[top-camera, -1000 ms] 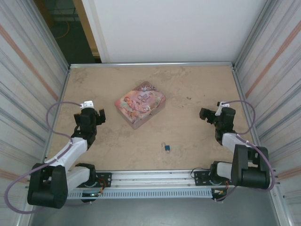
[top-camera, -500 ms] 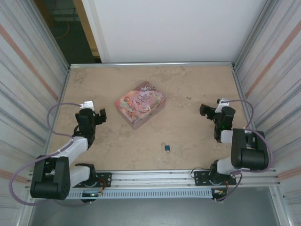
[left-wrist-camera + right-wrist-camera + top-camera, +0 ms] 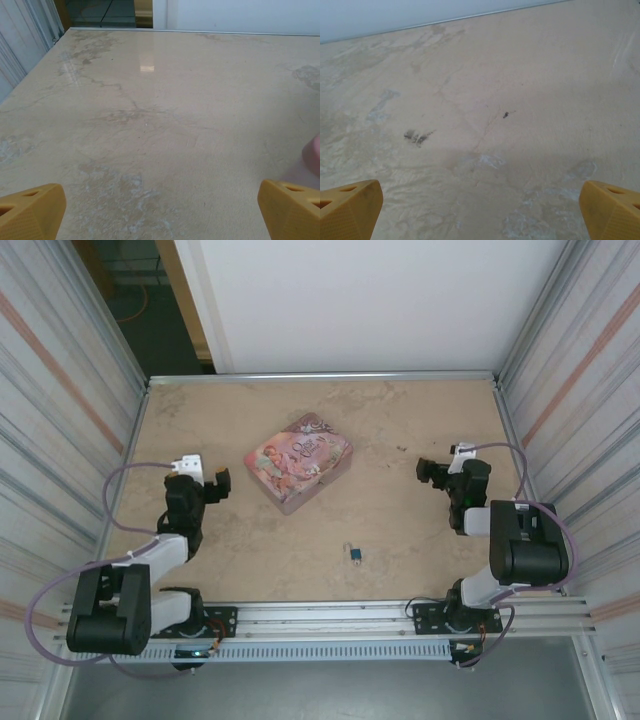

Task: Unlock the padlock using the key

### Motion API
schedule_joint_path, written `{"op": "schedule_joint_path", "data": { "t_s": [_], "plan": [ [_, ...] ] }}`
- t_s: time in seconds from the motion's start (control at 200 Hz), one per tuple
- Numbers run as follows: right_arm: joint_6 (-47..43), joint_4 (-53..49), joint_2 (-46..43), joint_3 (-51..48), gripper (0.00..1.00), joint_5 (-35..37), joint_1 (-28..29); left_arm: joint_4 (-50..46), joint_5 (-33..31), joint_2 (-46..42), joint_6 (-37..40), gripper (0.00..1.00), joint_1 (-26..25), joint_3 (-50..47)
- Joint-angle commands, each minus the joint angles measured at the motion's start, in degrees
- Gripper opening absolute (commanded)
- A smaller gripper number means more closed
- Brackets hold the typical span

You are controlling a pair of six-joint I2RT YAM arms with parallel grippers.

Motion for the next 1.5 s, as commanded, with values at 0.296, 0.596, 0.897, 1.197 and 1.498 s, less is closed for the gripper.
{"op": "schedule_joint_path", "data": {
  "t_s": [0.296,0.596,0.897,1.197,1.498],
  "plan": [
    [-1.9,-1.7,0.5,0.8,0.99,2.5,0.3,18.3,5.7,10.4,6.1,0.99,0.9,-1.4],
    [-1.8,-1.6,0.6,0.7,0.99,2.5,0.2,15.4,6.4,17.1,5.5,0.99,1.7,3.1],
    [-1.9,-1.7,0.5,0.7,0.99,2.5,0.3,9.1,8.2,17.5,4.1,0.99,3.3,6.7],
    [-2.1,-1.6,0.5,0.7,0.99,3.5,0.8,8.6,7.6,17.6,4.8,0.99,2.6,7.0],
    [-2.2,-1.7,0.5,0.7,0.99,3.6,0.9,8.6,7.5,17.6,4.9,0.99,2.5,7.0]
  ]
}}
